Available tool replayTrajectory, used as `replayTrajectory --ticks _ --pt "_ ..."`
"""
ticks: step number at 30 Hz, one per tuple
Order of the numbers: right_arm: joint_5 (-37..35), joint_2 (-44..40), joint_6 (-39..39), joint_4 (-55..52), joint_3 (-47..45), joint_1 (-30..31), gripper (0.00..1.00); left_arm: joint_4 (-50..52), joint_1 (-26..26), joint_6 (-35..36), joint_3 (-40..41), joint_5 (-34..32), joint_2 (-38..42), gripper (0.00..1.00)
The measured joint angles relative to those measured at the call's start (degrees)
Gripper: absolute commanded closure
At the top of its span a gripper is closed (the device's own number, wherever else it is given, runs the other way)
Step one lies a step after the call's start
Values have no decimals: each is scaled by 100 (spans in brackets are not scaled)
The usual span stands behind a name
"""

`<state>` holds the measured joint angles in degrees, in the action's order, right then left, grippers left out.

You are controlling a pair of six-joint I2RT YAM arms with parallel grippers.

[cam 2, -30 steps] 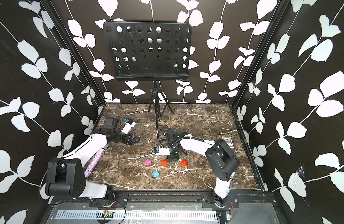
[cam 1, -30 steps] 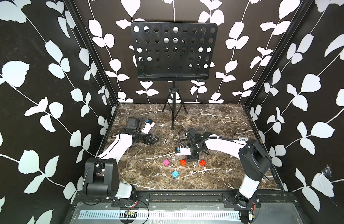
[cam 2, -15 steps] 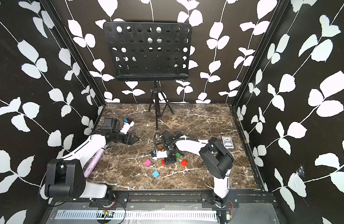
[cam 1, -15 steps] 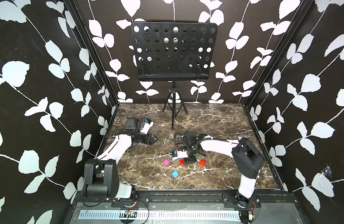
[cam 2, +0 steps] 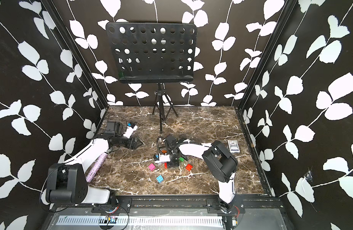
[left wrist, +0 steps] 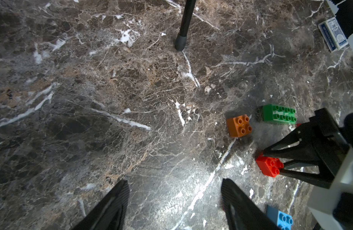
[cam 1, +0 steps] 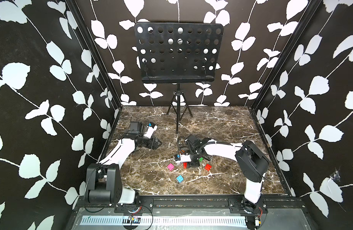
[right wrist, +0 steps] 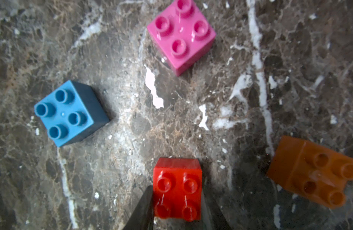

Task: Assemble the letter y with lego
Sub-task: Pick up the lego brick from the center of the board, then assemble the lego brick with the lego brick.

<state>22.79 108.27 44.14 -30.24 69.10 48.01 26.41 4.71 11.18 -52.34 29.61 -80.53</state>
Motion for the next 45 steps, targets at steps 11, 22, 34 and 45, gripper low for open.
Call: replayTrajectory --ticks 11,22,34,45 --pt "-363 -614 -1147 509 -111 -190 76 -101 -192 -68 61 -155 105 23" --pt "-1001 -160 -1792 199 922 -352 78 -114 -227 -94 109 -177 181 22" --pt "-1019 341 -1961 -177 1329 -350 92 -116 -229 -92 109 -177 214 22" --pt "-970 505 -1978 -203 1338 -315 95 -116 -232 -92 111 -177 214 23"
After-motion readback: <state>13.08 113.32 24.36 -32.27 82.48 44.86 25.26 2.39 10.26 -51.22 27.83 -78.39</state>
